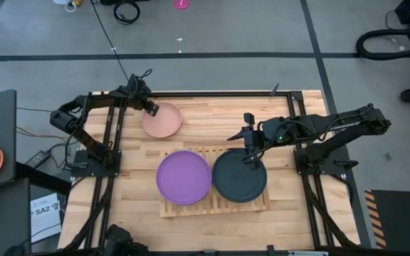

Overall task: Place and stack plates onto a shelf
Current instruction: Stack the light pink plate on top of the black plate on the shelf

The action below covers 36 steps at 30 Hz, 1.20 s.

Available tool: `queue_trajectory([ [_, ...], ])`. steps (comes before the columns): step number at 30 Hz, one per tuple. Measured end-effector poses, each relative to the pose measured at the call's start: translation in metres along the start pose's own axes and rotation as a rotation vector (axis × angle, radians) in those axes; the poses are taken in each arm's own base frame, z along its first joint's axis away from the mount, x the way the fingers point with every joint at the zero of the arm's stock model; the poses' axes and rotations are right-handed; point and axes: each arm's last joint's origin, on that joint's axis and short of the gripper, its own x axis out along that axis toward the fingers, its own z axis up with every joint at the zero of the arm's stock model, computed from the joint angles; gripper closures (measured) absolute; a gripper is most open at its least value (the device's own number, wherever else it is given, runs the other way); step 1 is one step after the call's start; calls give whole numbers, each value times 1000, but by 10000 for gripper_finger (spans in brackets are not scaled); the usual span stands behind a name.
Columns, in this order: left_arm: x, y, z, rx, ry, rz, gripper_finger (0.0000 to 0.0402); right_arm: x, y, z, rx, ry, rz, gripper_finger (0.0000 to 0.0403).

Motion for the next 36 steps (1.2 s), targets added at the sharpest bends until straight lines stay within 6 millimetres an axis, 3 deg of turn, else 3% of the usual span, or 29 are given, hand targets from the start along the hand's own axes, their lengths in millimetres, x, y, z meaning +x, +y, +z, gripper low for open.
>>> queue_trajectory([
  [22, 9, -7, -7, 162, 58, -60, 232, 0, 0, 0, 0, 0, 0, 257],
  [36, 9, -6, -4, 209, 27, -58, 345, 0, 0, 0, 0, 0, 0, 257],
])
